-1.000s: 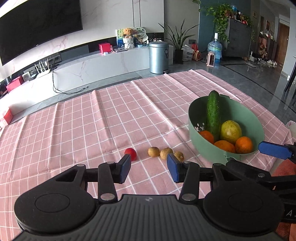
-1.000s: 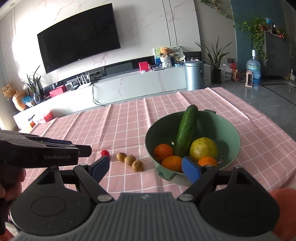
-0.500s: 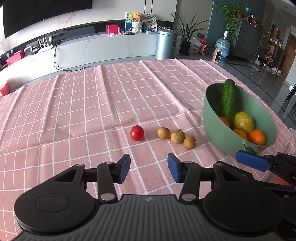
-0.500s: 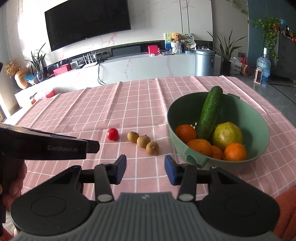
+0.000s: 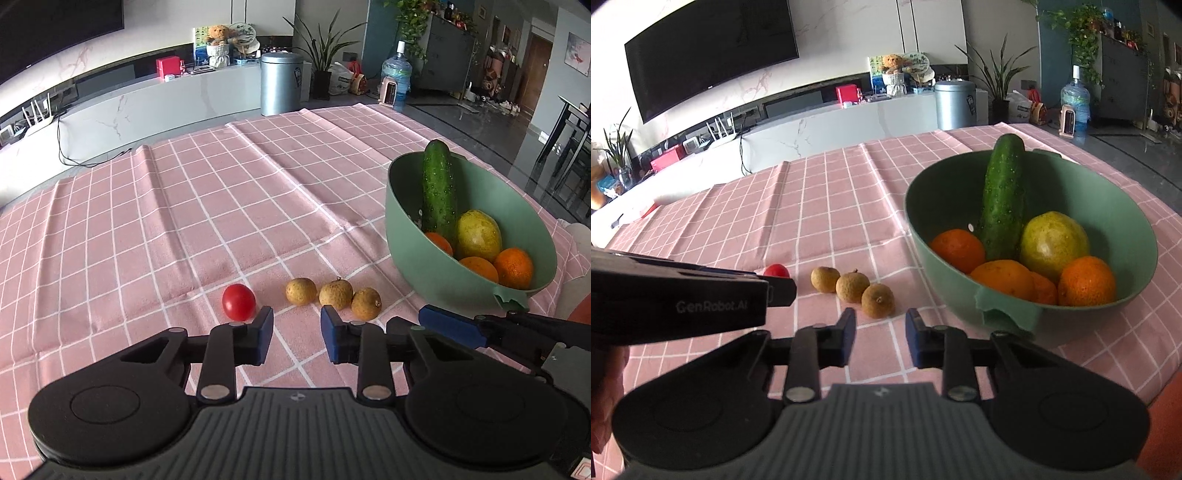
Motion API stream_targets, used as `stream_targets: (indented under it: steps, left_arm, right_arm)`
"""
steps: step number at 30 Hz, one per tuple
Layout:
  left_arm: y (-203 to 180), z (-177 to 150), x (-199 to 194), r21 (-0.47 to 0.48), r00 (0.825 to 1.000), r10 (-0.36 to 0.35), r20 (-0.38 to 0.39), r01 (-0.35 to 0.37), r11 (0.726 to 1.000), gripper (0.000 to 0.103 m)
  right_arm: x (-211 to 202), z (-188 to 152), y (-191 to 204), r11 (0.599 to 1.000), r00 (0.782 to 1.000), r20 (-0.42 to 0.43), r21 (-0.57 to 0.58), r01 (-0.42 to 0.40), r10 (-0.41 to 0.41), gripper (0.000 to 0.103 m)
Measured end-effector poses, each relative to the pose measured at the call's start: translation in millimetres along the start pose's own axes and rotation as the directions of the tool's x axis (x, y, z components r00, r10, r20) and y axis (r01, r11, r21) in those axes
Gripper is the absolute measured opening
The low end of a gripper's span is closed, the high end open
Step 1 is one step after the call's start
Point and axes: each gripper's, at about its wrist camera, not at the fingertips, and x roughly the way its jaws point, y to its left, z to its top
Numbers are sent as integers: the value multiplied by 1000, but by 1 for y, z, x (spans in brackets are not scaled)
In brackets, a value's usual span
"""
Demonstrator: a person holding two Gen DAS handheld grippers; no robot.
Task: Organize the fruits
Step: 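Grasp a longan with the left tool while the right tool grasps another longan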
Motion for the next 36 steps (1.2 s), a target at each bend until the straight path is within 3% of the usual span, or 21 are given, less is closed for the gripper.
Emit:
stream_targets:
  steps: [4,9,11,29,36]
  left_arm:
    - [-1,3,13,45,1000,4,4,-4,999,33]
    - [-2,3,25,96,1000,-7,3,6,995,33]
    - [-2,4,28,109,1000,-20,5,19,994,33]
    - [1,9,50,103,999,-42,-22,44,994,33]
    - [-1,6,49,97,999,-46,-28,49,994,24]
  right_arm:
    - [9,-1,7,1000,1000,25,-14,5,-4,17]
    - [24,-6,15,995,996,11,-54,88,-87,21]
    - [29,-7,15,994,995,4,-46,97,-97,32]
    - [44,-15,17,994,995,11,-44,96,-95,32]
    - [44,-17,17,995,996,13,-44,92,-91,32]
